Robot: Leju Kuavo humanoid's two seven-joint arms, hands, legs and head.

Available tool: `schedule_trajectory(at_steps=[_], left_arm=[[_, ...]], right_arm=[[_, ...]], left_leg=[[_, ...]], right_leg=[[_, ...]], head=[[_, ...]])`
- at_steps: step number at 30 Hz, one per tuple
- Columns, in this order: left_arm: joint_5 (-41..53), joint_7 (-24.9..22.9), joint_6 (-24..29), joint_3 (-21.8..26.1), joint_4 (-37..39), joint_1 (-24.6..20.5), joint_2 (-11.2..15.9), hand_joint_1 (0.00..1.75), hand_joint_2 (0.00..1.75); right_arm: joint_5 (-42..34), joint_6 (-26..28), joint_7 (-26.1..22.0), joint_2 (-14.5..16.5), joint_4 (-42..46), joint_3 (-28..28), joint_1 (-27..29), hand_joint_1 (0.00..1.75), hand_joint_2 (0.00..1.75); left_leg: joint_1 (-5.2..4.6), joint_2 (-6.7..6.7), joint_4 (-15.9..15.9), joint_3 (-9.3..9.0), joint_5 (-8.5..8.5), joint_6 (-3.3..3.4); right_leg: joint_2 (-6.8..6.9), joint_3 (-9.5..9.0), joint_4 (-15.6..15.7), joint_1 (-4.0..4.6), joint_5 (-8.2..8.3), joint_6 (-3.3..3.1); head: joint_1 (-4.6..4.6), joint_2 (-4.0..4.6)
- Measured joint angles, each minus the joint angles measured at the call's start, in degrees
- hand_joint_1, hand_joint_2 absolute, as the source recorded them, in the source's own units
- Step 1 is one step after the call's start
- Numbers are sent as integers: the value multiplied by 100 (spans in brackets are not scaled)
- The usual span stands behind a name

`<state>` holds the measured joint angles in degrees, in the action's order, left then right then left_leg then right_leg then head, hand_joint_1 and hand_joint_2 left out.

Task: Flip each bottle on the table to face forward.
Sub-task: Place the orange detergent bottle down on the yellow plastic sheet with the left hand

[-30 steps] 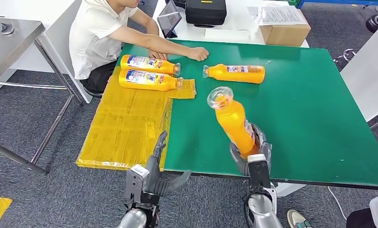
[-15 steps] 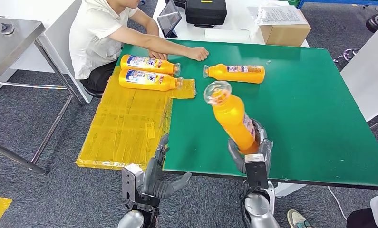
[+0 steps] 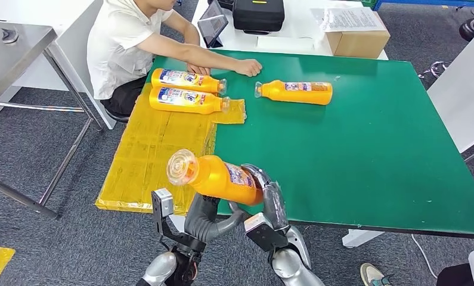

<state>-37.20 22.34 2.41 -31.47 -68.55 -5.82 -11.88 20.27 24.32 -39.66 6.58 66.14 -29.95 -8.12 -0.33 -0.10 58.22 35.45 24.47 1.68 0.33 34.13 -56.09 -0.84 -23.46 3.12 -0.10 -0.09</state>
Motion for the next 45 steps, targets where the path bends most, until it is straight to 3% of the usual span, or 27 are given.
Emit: schedule_trajectory(at_steps=[11, 27, 28, 31, 32, 37, 38, 39, 42, 43, 45], left_arm=[[-119, 349, 673, 102, 180, -213, -93, 0, 175], [-316, 352, 790, 144, 67, -172, -119, 0, 175], [-374, 325, 778, 153, 45, -165, -119, 8, 175], [-413, 374, 781, 165, 23, -154, -119, 139, 175], [-412, 412, 787, 173, 17, -149, -119, 175, 175], [-454, 566, 726, 260, -76, -85, -119, 175, 175], [-521, 536, 661, 292, -100, -65, -119, 175, 175], [-612, 492, 583, 329, -117, -46, -117, 175, 175], [-832, 404, 361, 455, -170, 3, -113, 175, 175], [-855, 400, 316, 498, -198, 7, -113, 175, 175], [-862, 404, 256, 578, -263, -5, -113, 175, 175]], right_arm=[[-131, -23, -18, -5, -134, -443, -34, 175, 175], [-226, -132, -17, 16, -211, -519, -44, 175, 175], [-238, -145, -17, 24, -230, -534, -52, 175, 175], [-276, -163, -16, 51, -296, -587, -84, 175, 175], [-292, -173, -16, 61, -316, -605, -94, 175, 175], [-416, -349, -16, 113, -436, -681, -168, 173, 175], [-433, -410, -16, 120, -463, -688, -183, 165, 175], [-446, -467, -16, 123, -488, -695, -197, 138, 175], [-470, -676, -10, 132, -568, -710, -242, 16, 175], [-473, -770, 0, 136, -597, -717, -254, 0, 175], [-482, -956, 43, 142, -659, -737, -263, 0, 175]], left_leg=[[0, -1, 0, 0, 0, 0], [0, -1, 0, 0, 0, 0], [1, -1, 0, 0, 0, 0], [1, -1, 0, 0, 0, 0], [1, -1, 0, 0, 0, 0], [0, -3, 0, -1, 0, 0], [0, -3, 0, -1, 0, 0], [0, -3, 0, -1, 0, 0], [0, -4, 0, -1, 0, 0], [0, -4, 0, -1, 0, 0], [1, -3, 0, -1, -1, 0]], right_leg=[[0, 1, 0, 1, 0, 0], [-1, 1, 0, 1, 0, 0], [-1, 2, 0, 1, 0, 0], [-1, 2, 0, 1, 0, 0], [-1, 2, 0, 1, 0, 0], [-2, 3, 0, 0, 0, 0], [-2, 3, 0, 0, 0, 0], [-2, 3, 0, 0, 0, 0], [-3, 4, 0, 0, 0, 0], [-3, 4, 0, 0, 0, 0], [-2, 4, 0, 1, 0, 0]], head=[[0, 0], [0, 0], [0, 0], [0, 0], [0, 0], [1, 0], [1, 0], [1, 0], [1, 0], [1, 0], [0, 0]])
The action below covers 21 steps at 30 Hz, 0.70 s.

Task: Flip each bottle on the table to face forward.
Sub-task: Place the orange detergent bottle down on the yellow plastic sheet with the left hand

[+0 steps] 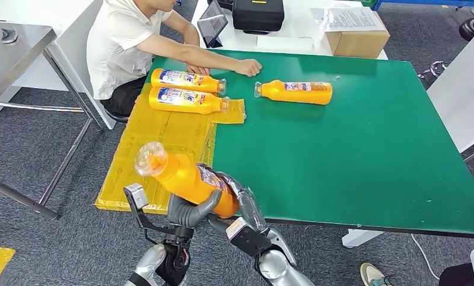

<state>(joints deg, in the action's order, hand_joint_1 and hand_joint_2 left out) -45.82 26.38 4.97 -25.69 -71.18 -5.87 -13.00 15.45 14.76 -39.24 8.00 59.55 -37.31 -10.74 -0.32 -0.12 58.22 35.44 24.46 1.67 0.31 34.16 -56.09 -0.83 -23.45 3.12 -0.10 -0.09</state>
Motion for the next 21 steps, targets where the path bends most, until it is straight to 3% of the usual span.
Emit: schedule_trajectory(at_steps=[14, 18, 21], left_arm=[[14, 1, -114, 248, -257, 76, -1, 175, 175], [-20, -15, 359, 382, -414, 97, -55, 175, 175], [285, 146, 1140, 598, -414, -17, -72, 175, 175]], right_arm=[[15, -138, 28, 63, -128, -15, 4, 0, 175], [112, 149, -33, 74, -125, -6, 105, 0, 175], [166, 614, -59, 77, -24, -2, 274, 0, 175]], left_leg=[[0, -2, 0, 0, 0, 0], [0, 0, 0, 0, 0, 0], [0, 0, 0, 1, 0, 0]], right_leg=[[-3, 3, 0, 0, 0, 0], [-1, 1, 0, 0, 0, 0], [-1, 3, 0, 0, 0, 0]], head=[[0, 0], [-2, 0], [-1, 0]])
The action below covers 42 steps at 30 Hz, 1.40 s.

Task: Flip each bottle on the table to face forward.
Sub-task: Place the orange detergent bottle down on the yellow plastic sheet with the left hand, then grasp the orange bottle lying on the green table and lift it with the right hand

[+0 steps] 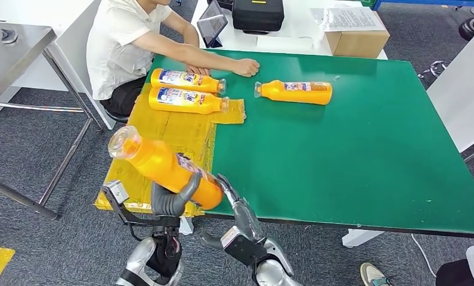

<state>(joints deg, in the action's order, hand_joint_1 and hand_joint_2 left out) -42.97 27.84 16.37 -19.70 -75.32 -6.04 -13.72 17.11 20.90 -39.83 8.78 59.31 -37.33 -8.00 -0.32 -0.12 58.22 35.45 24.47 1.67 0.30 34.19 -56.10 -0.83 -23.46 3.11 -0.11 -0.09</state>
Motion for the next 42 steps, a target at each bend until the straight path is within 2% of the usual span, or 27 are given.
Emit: schedule_trajectory(at_steps=[4, 6, 9, 11, 15, 19, 21, 23, 25, 28, 31, 34, 42], left_arm=[[1822, 643, 1603, 116, 473, -458, 84, 175, 175], [2597, 817, 1973, 126, 824, -680, 133, 175, 175], [3338, 822, 2147, 183, 1142, -854, 204, 175, 175], [3655, 732, 2200, 250, 1219, -907, 247, 175, 175], [3895, 653, 2280, 315, 1302, -953, 315, 175, 175], [3932, 641, 2299, 358, 1359, -979, 346, 175, 175], [4250, 582, 2315, 390, 1389, -996, 354, 175, 175], [5184, 361, 2334, 489, 1453, -1025, 353, 175, 175], [6586, -65, 2341, 650, 1608, -1100, 350, 175, 175], [8573, -1102, 2180, 775, 2130, -1366, 389, 175, 175], [9768, -2115, 1695, 677, 2747, -1689, 494, 175, 175], [10121, -2448, 1402, 560, 3188, -1917, 575, 175, 175], [10164, -2515, 1359, 437, 3675, -2165, 662, 175, 175]], right_arm=[[47, 832, -16, -51, 334, 17, 171, 0, 175], [71, 1249, -19, -106, 569, 75, 212, 0, 175], [137, 1749, -20, -191, 990, 279, 272, 0, 175], [224, 1869, -21, -217, 1287, 500, 325, 0, 175], [303, 1887, -21, -225, 1721, 860, 407, 0, 175], [317, 1888, -21, -229, 1943, 1017, 460, 0, 175], [359, 1888, -21, -226, 2039, 1087, 493, 0, 175], [410, 1888, -21, -207, 2168, 1192, 533, 0, 175], [410, 1888, -21, -184, 2301, 1303, 558, 0, 175], [301, 1888, -21, -172, 2438, 1402, 564, 0, 175], [138, 1888, -21, -173, 2493, 1419, 564, 0, 175], [61, 1888, -20, -174, 2514, 1423, 565, 0, 175], [35, 1888, -21, -174, 2522, 1438, 565, 0, 175]], left_leg=[[1, 5, 0, 0, -4, -2], [1, 4, 0, 0, -6, -3], [-2, 1, 0, -1, -7, -3], [-3, 1, 1, -1, -7, -3], [-2, 2, 1, 0, -6, -4], [0, 1, 1, 0, -6, -4], [1, 2, 0, 0, -6, -4], [1, 2, 0, 0, -6, -4], [1, 2, 0, 0, -6, -4], [0, 2, 0, -1, -8, -3], [0, 1, 1, -1, -12, -3], [0, 1, 1, -1, -13, -4], [1, 2, 0, 3, -12, -5]], right_leg=[[7, -3, 0, 0, 0, 0], [7, -5, -1, 0, 2, 0], [5, -5, -1, -3, 4, 0], [6, -5, -1, -4, 5, 1], [6, -4, -1, -3, 4, 1], [5, -1, -1, 0, 3, 0], [6, -2, -1, 1, 2, -1], [6, -2, -1, 1, 2, -1], [6, -2, -1, 0, 3, -1], [6, -4, -1, -1, 4, -1], [5, -4, -2, 0, 6, 0], [5, -4, -3, 0, 6, 1], [6, -2, -3, 0, 4, -1]], head=[[1, 0], [0, 0], [-1, 0], [-2, 0], [0, 0], [0, 0], [0, 0], [0, 0], [-1, 0], [-2, 0], [-1, 0], [0, 0], [0, 0]])
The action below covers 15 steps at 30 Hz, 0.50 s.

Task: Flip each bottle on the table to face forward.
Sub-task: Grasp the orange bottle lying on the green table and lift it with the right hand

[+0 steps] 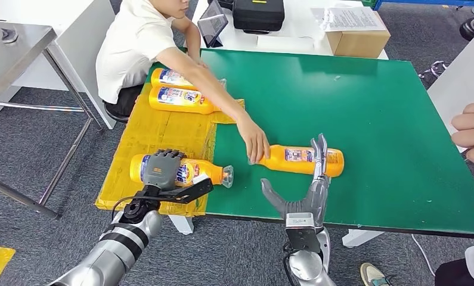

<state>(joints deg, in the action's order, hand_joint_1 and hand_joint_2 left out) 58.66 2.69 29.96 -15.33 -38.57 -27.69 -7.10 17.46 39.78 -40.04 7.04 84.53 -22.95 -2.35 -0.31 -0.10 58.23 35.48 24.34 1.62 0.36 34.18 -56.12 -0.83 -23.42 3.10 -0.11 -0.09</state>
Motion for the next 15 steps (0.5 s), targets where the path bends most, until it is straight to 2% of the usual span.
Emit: schedule_trajectory(at_steps=[3, 10, 14, 15], left_arm=[[20, -54, -143, -31, 94, -56, 14, 175, 175], [3, -95, -1087, -71, 318, -361, 38, 171, 175], [-145, 33, -1364, -68, 412, -468, 66, 0, 175], [-231, 114, -1555, -67, 447, -515, 79, 0, 175]], right_arm=[[-29, 0, 0, 0, 2, 2, 0, 0, 175], [-233, -2, 0, -4, 2, -16, 1, 0, 175], [-314, -21, 0, -16, 2, -32, 2, 0, 175], [-334, -41, 0, -21, 1, -37, 2, 0, 175]], left_leg=[[0, 1, 0, 0, 0, 0], [0, 6, 0, -12, -1, 1], [0, 6, -1, -16, -2, 0], [0, 9, -1, -17, -3, 1]], right_leg=[[0, -1, 0, 0, 0, 0], [3, -17, 0, 0, 0, 0], [3, -22, 0, 0, 1, 0], [6, -24, 0, 0, 1, 0]], head=[[0, 0], [0, 0], [1, 0], [0, 0]])
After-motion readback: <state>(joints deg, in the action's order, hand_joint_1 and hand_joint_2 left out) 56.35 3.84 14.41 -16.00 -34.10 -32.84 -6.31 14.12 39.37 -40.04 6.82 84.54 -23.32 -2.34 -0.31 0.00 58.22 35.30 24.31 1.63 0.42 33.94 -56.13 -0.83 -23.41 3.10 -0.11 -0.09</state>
